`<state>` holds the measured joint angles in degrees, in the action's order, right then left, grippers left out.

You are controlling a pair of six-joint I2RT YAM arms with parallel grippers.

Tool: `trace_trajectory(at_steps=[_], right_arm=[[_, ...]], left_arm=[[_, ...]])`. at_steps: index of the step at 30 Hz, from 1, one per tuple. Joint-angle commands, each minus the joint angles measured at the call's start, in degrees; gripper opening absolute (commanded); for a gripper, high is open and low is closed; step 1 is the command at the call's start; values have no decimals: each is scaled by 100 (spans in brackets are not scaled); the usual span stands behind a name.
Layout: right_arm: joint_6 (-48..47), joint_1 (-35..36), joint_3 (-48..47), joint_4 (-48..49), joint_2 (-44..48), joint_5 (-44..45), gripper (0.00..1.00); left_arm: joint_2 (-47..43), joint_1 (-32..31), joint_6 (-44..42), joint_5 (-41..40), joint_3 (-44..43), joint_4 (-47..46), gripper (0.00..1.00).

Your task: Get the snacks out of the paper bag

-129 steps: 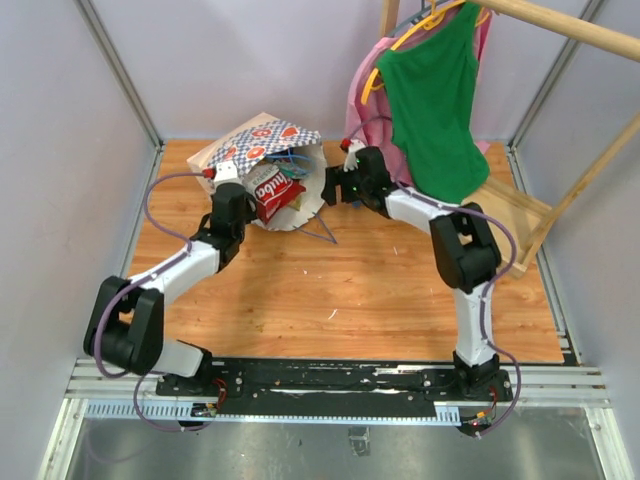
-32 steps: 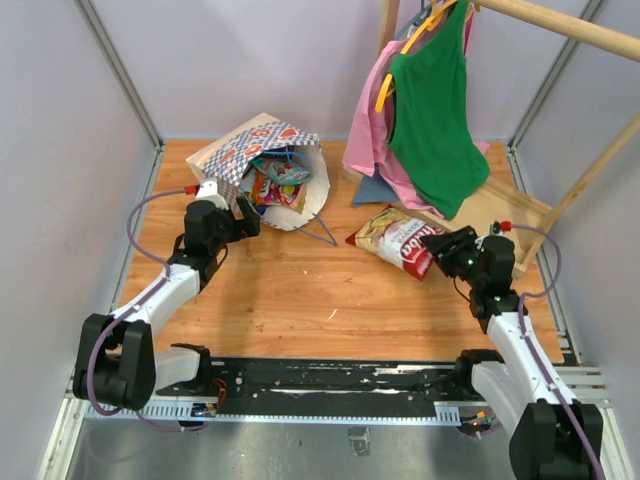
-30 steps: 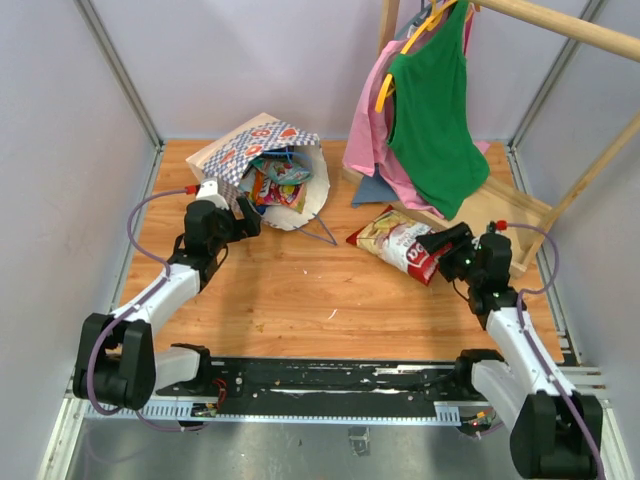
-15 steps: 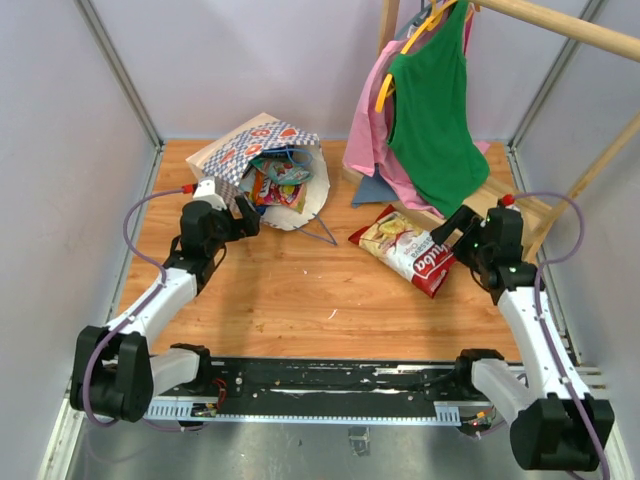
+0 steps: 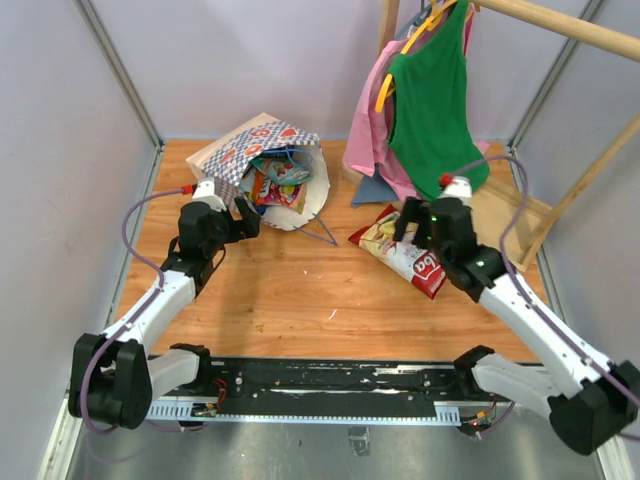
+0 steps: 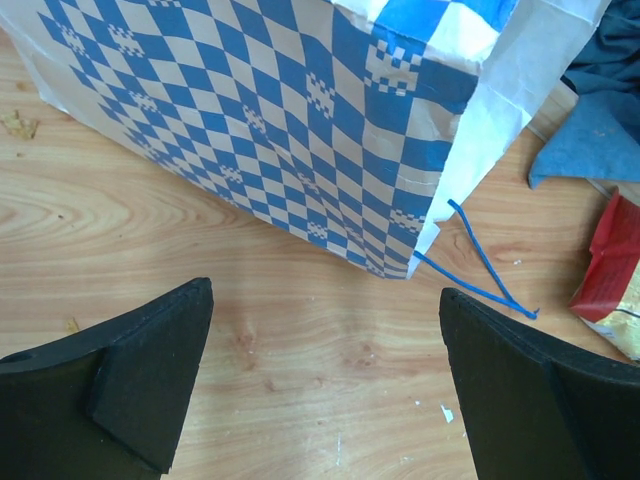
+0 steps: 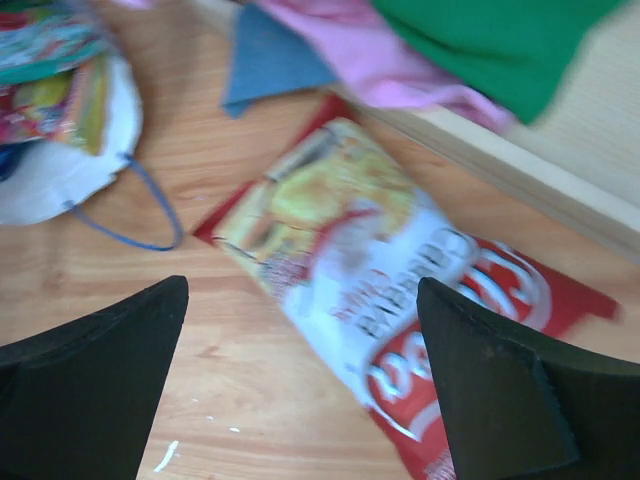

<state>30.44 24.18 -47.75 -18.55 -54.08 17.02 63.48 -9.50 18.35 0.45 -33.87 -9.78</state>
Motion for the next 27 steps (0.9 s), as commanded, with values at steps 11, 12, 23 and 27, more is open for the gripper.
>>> trace_trajectory(at_steps=[11, 12, 23, 27], right_arm=[[-618, 1735, -2914, 1146, -3829, -1364, 93], [-527, 1738, -3105, 1216, -4111, -1511, 93], [-1195, 1574, -5255, 1679, -6806, -2548, 90], [-1093, 1445, -5357, 2223, -7156, -2971, 86]], left_arm=[[-355, 56, -92, 243, -140, 186, 100], [-328, 54, -75, 284, -149, 194, 100], [-533, 62, -38, 412, -174, 415, 100], [-564, 62, -17, 408, -95, 369, 100]])
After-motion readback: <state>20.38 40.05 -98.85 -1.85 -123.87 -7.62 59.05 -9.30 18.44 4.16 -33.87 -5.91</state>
